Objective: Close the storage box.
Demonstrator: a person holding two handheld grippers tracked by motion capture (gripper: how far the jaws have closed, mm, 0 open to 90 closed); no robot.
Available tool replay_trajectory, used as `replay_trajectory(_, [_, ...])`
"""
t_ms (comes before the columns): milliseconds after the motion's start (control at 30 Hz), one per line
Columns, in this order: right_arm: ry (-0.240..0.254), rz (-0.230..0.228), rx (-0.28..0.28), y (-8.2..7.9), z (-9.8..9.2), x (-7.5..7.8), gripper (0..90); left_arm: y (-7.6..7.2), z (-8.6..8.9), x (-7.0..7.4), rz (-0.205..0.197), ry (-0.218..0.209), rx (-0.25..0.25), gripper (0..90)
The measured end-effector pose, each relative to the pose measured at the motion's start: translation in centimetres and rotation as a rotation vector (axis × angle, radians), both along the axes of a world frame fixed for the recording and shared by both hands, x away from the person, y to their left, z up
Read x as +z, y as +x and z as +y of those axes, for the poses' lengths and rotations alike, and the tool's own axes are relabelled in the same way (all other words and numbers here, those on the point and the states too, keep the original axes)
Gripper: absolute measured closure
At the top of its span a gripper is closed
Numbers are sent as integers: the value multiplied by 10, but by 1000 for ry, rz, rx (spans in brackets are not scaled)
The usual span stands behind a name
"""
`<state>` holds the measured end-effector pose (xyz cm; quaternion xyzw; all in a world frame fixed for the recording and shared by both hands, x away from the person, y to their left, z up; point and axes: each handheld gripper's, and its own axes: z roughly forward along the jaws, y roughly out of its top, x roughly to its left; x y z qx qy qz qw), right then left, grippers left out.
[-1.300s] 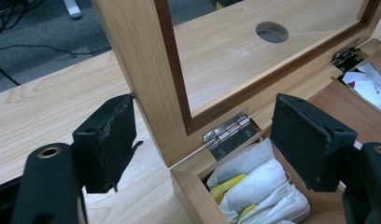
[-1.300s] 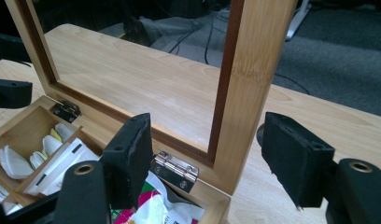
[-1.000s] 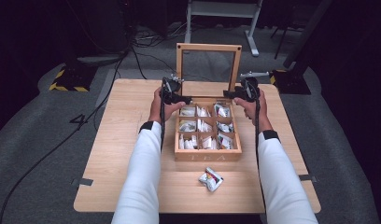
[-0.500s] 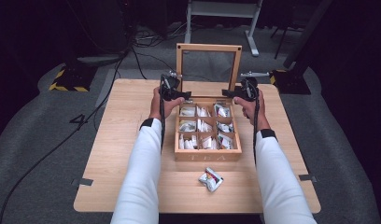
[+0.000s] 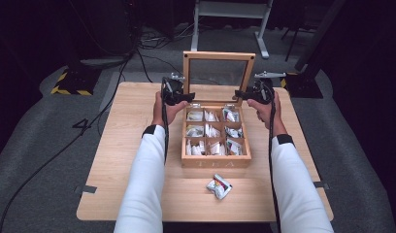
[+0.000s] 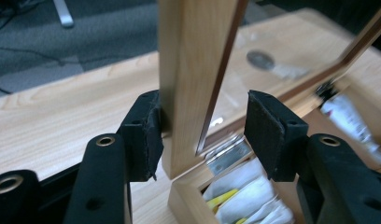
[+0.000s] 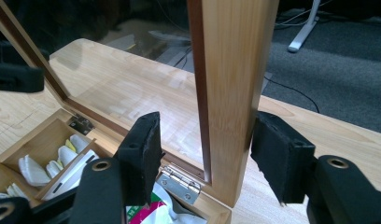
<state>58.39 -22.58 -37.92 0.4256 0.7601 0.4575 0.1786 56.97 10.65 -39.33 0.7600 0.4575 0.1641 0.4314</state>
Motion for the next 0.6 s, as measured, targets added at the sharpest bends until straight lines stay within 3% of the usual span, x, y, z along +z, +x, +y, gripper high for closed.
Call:
replay_trajectory(100, [5,-11,4,-5,0,2,428,-5,0,6,-18,20,-17,485])
replay_trajectory(300, [3,-24,5,-15,-3,6,407,-19,7,13,-55,-12,-49,519])
replay_trajectory(600, [25,-69,-10,-28,-15,12,453,-34,13,25,-99,-3,-47,552])
